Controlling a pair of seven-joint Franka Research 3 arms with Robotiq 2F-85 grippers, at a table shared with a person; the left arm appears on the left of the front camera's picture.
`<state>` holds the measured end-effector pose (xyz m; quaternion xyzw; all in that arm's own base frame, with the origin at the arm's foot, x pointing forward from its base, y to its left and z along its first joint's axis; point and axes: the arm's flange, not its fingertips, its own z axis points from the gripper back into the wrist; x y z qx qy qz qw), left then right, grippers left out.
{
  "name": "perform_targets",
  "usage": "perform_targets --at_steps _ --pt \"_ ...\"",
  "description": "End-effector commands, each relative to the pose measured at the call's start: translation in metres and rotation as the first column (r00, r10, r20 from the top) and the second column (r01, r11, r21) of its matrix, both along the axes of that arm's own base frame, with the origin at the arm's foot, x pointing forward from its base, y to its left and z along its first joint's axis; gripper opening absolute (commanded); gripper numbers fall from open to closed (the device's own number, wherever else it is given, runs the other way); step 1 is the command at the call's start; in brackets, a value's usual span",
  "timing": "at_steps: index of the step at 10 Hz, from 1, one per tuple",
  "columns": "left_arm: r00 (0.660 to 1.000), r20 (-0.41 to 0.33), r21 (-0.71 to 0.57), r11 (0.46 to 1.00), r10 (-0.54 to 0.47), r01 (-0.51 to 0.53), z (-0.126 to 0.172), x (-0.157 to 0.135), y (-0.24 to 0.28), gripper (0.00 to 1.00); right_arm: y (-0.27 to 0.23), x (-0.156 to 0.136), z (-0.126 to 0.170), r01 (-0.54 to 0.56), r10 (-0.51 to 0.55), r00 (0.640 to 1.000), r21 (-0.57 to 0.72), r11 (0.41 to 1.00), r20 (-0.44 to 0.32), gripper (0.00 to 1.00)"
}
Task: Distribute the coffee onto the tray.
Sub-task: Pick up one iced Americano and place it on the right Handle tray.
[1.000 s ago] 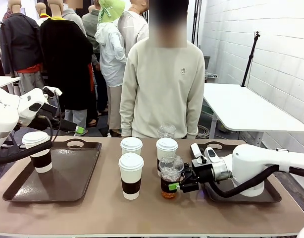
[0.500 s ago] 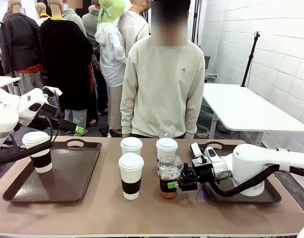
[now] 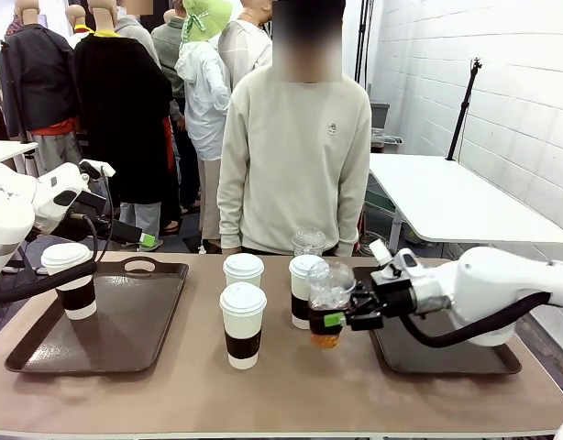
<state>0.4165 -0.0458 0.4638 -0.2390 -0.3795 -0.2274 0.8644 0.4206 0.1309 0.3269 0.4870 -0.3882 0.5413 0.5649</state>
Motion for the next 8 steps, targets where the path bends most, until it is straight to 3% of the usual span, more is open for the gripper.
perform_targets --at_steps 1,4,8 --pt "1.000 -0.003 0.016 1.000 -0.006 0.006 0.003 0.000 0.002 1.00 -0.045 -0.016 0.043 0.033 -0.034 0.999 -0.067 0.997 -0.007 0.62" --pt "1.000 -0.003 0.016 1.000 -0.006 0.006 0.003 0.000 0.002 1.00 -0.098 -0.022 0.049 0.141 -0.139 0.990 -0.123 0.982 0.027 0.62" --pt "1.000 -0.003 0.016 1.000 -0.006 0.006 0.003 0.000 0.002 1.00 -0.142 -0.025 0.026 0.243 -0.234 0.968 -0.101 0.965 0.087 0.62"
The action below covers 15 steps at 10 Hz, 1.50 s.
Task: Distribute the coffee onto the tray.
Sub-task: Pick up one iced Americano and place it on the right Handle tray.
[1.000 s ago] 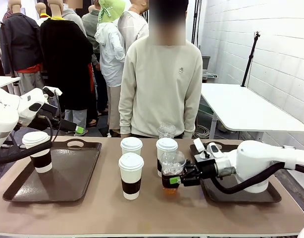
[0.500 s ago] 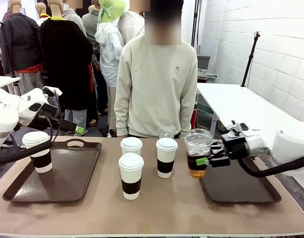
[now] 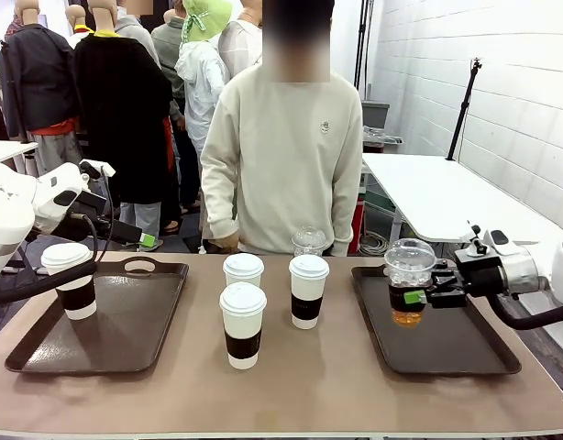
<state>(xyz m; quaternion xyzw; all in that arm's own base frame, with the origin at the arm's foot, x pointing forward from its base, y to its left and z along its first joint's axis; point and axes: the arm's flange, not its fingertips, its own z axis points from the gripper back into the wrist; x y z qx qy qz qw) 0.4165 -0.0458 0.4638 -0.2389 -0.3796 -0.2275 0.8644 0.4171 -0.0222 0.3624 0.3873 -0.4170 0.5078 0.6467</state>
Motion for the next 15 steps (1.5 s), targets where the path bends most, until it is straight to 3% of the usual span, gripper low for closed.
perform_targets --at_steps 1,6,15 --pt "1.000 -0.003 0.015 1.000 -0.006 0.006 0.003 0.000 0.002 1.00 0.004 -0.023 -0.022 0.018 -0.019 0.999 0.028 0.999 0.041 0.62" --pt "1.000 -0.003 0.015 1.000 -0.006 0.006 0.003 0.000 0.002 1.00 -0.005 -0.033 -0.074 0.048 -0.058 0.992 0.091 0.995 0.112 0.62" --pt "1.000 -0.003 0.015 1.000 -0.006 0.006 0.003 0.000 0.002 1.00 0.001 -0.019 -0.109 0.095 -0.100 0.993 0.085 0.992 0.063 0.62"
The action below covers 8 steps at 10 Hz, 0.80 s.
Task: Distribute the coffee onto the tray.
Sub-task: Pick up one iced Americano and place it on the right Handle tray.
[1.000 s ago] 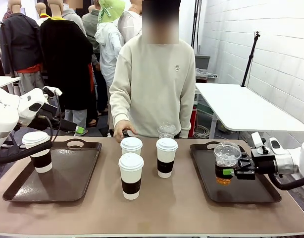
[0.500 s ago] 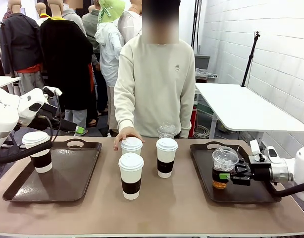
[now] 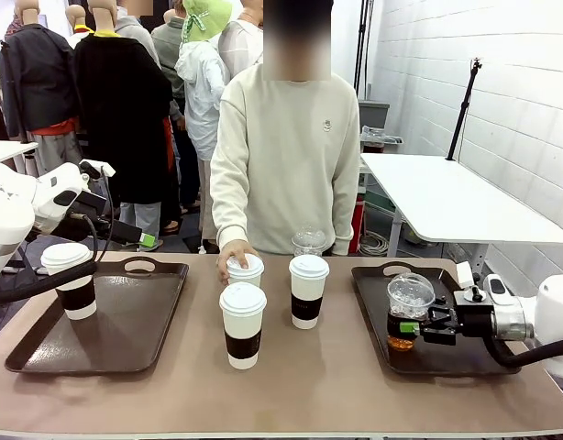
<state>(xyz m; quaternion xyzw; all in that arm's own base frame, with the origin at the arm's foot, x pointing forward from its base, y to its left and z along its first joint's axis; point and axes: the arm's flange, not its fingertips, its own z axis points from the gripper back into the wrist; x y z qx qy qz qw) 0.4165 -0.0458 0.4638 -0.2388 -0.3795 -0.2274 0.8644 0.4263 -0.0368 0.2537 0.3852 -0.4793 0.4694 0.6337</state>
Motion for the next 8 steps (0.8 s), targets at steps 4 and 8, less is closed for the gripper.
perform_targets --at_steps 4,8 --pt "1.000 -0.003 0.015 1.000 -0.006 0.006 0.003 0.000 0.002 1.00 0.009 -0.031 -0.001 0.030 -0.030 0.997 0.004 1.000 -0.066 1.00" --pt "1.000 -0.003 0.015 1.000 -0.006 0.006 0.003 0.000 0.002 1.00 -0.012 -0.043 0.015 0.085 -0.088 0.989 -0.030 0.996 -0.119 1.00"
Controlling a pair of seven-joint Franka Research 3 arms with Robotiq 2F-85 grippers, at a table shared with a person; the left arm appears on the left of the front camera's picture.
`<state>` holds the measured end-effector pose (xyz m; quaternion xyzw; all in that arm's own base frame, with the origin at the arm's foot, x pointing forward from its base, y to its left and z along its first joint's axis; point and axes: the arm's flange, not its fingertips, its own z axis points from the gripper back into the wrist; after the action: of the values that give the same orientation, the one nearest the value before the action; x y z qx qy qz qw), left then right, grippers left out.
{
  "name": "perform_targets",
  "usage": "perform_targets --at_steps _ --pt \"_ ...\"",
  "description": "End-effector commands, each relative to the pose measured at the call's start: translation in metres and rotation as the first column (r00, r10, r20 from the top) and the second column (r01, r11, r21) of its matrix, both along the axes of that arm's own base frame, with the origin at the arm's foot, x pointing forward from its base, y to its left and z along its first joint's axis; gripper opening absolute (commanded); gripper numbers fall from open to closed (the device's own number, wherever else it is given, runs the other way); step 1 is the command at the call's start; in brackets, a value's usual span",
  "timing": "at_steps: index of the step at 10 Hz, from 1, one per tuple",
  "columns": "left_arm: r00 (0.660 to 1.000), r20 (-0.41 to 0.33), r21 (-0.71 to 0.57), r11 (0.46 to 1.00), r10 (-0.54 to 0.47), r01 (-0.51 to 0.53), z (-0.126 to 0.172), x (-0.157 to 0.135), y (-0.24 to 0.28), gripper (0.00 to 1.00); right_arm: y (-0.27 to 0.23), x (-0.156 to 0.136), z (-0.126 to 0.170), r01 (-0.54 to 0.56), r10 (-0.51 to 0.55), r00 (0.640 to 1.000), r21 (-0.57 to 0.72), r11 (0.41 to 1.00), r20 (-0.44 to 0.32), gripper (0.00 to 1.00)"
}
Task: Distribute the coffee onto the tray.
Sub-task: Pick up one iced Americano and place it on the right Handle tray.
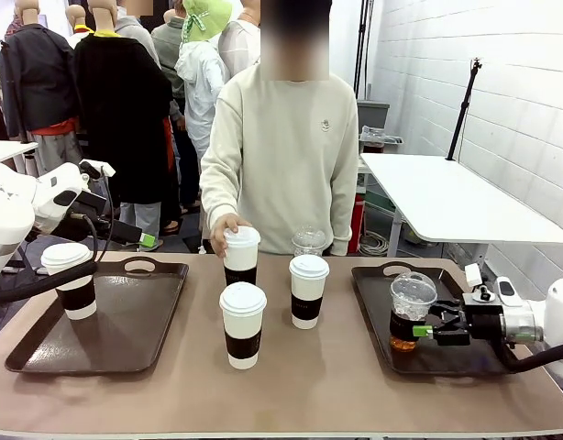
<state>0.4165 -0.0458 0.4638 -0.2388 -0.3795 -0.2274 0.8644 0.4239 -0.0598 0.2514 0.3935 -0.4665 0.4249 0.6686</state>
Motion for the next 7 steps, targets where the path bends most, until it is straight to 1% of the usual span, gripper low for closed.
perform_targets --at_steps 1,4,7 --pt "1.000 -0.003 0.015 1.000 -0.006 0.006 0.003 0.000 0.002 1.00 0.003 -0.047 0.021 0.025 -0.027 0.999 -0.049 0.998 -0.046 1.00" --pt "1.000 -0.003 0.015 1.000 -0.006 0.006 0.003 0.000 0.002 1.00 -0.010 -0.060 0.031 0.046 -0.049 0.997 -0.066 0.997 -0.059 1.00" --pt "1.000 -0.003 0.015 1.000 -0.006 0.006 0.003 0.000 0.002 1.00 -0.016 -0.074 0.033 0.061 -0.067 0.995 -0.080 0.995 -0.078 1.00"
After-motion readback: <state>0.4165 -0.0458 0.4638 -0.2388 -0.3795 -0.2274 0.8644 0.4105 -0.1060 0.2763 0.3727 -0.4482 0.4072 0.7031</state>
